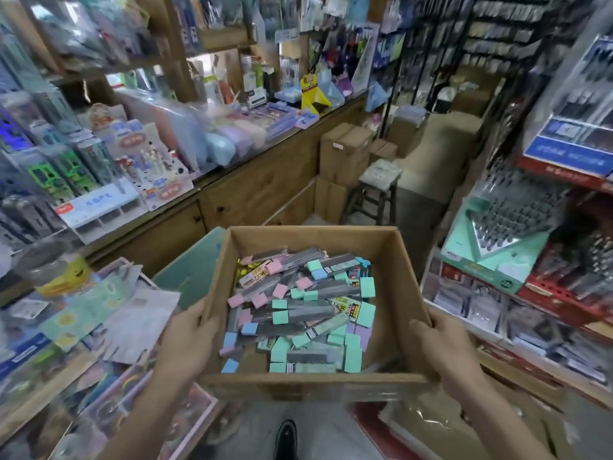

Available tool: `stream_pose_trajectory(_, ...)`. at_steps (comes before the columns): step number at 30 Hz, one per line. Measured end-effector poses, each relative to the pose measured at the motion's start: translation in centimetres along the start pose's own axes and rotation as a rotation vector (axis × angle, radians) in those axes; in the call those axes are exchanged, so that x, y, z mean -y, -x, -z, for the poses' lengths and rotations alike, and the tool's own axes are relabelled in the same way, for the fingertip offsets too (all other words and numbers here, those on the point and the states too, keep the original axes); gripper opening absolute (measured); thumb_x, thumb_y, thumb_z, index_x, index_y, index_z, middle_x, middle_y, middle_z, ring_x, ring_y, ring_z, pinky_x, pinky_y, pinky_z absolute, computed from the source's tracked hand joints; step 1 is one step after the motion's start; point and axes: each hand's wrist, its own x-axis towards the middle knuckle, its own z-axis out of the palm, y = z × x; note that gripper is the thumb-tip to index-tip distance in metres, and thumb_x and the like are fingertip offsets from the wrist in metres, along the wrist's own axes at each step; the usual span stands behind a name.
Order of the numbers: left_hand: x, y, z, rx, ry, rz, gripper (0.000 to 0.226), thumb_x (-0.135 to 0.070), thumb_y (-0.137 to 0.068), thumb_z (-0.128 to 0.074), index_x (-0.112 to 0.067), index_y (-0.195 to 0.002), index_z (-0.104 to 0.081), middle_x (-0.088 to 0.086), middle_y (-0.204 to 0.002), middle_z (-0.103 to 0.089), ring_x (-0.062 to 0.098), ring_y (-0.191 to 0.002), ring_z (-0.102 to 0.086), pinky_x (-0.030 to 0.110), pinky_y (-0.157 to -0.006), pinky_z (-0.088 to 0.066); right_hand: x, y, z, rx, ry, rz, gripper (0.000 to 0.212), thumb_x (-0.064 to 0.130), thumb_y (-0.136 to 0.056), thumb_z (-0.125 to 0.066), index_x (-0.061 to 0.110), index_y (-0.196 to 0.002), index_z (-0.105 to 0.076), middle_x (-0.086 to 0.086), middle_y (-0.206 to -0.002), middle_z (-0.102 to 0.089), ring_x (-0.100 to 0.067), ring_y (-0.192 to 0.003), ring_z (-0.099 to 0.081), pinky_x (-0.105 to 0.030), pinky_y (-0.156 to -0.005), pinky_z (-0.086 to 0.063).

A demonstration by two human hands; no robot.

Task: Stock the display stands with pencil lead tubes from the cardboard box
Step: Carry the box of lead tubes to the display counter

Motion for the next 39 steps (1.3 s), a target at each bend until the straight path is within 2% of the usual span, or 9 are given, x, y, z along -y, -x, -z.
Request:
stream_pose_trajectory(3,-2.6,-6.4,-1.8,0.049,0.024,-0.032,0.046,-0.021,-0.099,-0.055,-0.059,-0.077,-0.067,-0.008,-0.082,-0.073,0.024,-0.079,-0.067,0.041,-0.072,-0.054,2.0,-4.9,-0.8,-0.046,-0.008,-0.028,0.028,0.008,-0.095,-0.059,0.028,-0.081,-0.071,0.006,-0.077,-0.074,-0.025,-0.077,-0.07,-0.036,-0.064,-0.054)
stream_pose_trajectory(7,-6.7,-14.2,-3.9,0.112,0.004,-0.082,0.033,-0.018,-0.098,-0.053,-0.048,-0.093,-0.065,0.003,-0.083,-0.075,0.031,-0.08,-0.07,0.047,-0.078,-0.057,5.1,-11.2,-1.0,-0.103,-0.01,-0.042,0.023,0.007,-0.094,-0.058,0.025,-0.089,-0.072,0.003,-0.076,-0.074,-0.023,-0.07,-0.069,-0.033,-0.057,-0.051)
stream_pose_trajectory(13,-12.8,-23.9,-7.9,0.12,0.027,-0.097,0.057,-0.026,-0.103,-0.054,-0.076,-0.075,-0.056,-0.01,-0.08,-0.069,0.017,-0.078,-0.067,0.038,-0.073,-0.056,8.8,-21.4,-1.3,-0.154,-0.032,-0.062,0.024,0.007,-0.093,-0.06,0.025,-0.079,-0.069,0.014,-0.061,-0.07,-0.012,-0.059,-0.067,-0.024,-0.044,-0.046)
stream_pose_trajectory(16,-15.7,-28.7,-10.3,0.113,0.043,-0.111,0.058,-0.024,-0.102,-0.052,-0.074,-0.073,-0.056,-0.007,-0.072,-0.068,0.015,-0.071,-0.065,0.034,-0.066,-0.054,9.8,-27.4,-1.6,-0.166,-0.034,-0.061,0.02,0.011,-0.096,-0.059,0.026,-0.091,-0.072,0.018,-0.062,-0.07,-0.012,-0.063,-0.067,-0.015,-0.038,-0.042)
stream_pose_trajectory(21,-21.8,-36.6,-14.9,0.081,-0.002,-0.124,0.068,-0.016,-0.099,-0.055,-0.078,-0.072,-0.054,-0.037,-0.071,-0.065,0.005,-0.059,-0.061,0.023,-0.055,-0.047,11.6,-38.9,-1.9,-0.12,-0.05,-0.028,0.026,0.019,-0.101,-0.057,0.032,-0.12,-0.069,0.014,-0.087,-0.07,-0.017,-0.079,-0.068,-0.029,-0.056,-0.052)
stream_pose_trajectory(27,-28.6,-45.6,-20.3,0.078,-0.03,-0.128,0.054,-0.012,-0.095,-0.057,-0.064,-0.085,-0.065,-0.025,-0.075,-0.07,0.009,-0.062,-0.065,0.029,-0.058,-0.048,15.6,-51.4,-0.2,-0.081,-0.076,-0.012,0.034,0.012,-0.102,-0.055,0.017,-0.134,-0.066,0.018,-0.09,-0.064,-0.007,-0.082,-0.061,-0.028,-0.06,-0.049)
stream_pose_trajectory(30,-32.2,-49.7,-22.8,0.1,0.026,-0.134,0.056,-0.012,-0.097,-0.056,-0.066,-0.091,-0.066,-0.032,-0.076,-0.069,-0.008,-0.068,-0.067,0.013,-0.044,-0.042,17.8,-57.2,0.5,-0.069,-0.112,-0.019,0.035,0.01,-0.102,-0.055,0.014,-0.135,-0.064,0.016,-0.091,-0.064,-0.007,-0.083,-0.06,-0.028,-0.06,-0.046)
stream_pose_trajectory(36,-38.1,-60.1,-28.4,0.141,0.09,-0.111,0.07,-0.015,-0.101,-0.056,-0.08,-0.076,-0.057,-0.035,-0.08,-0.069,0.006,-0.069,-0.071,0.026,-0.057,-0.05,20.7,-69.4,0.2,-0.099,-0.104,-0.038,0.031,0.013,-0.103,-0.056,0.015,-0.131,-0.067,0.013,-0.095,-0.067,-0.008,-0.086,-0.062,-0.025,-0.058,-0.047)
stream_pose_trajectory(39,-40.9,-65.9,-31.7,0.17,0.104,-0.127,0.072,-0.015,-0.101,-0.056,-0.081,-0.075,-0.055,-0.035,-0.08,-0.069,-0.004,-0.071,-0.068,0.029,-0.06,-0.047,21.9,-75.6,-0.5,-0.119,-0.095,-0.056,0.032,0.015,-0.103,-0.056,0.017,-0.133,-0.067,0.014,-0.096,-0.068,-0.007,-0.088,-0.063,-0.024,-0.059,-0.048)
